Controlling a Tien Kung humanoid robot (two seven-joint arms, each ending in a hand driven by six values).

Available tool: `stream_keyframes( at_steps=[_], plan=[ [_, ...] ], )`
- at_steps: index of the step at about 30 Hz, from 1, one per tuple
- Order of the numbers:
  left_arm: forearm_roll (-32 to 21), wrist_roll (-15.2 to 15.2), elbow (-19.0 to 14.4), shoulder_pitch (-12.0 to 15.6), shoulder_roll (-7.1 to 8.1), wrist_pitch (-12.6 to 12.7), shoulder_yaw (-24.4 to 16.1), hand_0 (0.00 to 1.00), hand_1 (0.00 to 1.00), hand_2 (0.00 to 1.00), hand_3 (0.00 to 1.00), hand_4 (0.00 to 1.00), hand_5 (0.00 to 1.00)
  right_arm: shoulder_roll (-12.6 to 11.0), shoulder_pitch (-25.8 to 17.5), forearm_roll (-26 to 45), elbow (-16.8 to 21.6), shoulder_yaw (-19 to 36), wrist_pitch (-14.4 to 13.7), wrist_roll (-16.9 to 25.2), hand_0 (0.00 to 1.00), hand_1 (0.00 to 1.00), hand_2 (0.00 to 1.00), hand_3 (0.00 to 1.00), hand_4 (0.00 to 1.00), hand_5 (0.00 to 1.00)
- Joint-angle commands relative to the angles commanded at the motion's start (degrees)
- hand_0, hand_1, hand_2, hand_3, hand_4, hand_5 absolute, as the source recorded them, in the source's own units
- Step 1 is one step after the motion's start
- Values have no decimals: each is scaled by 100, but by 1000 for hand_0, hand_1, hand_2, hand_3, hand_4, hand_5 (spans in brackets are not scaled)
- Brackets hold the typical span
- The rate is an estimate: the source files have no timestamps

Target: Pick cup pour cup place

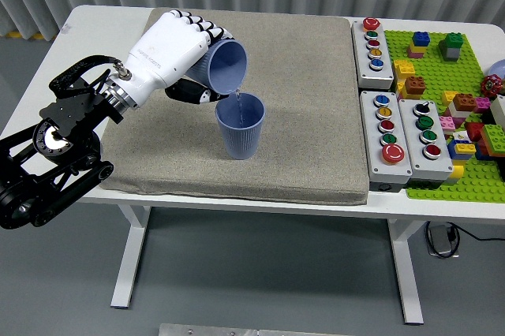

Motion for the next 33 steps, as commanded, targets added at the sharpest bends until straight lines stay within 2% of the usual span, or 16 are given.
stream_keyframes(
  at_steps=[16,33],
  plan=[
    [0,141,-29,-135,156,113,264,418,479,536,496,690,68,8,-37,1,2,-7,-1,-7,696,669,610,610,2,303],
    [0,198,32,-187,146,141,350,422,482,534,499,676,49,18,-59,-1,4,0,-4,-6,696,669,610,611,2,304]
  ],
)
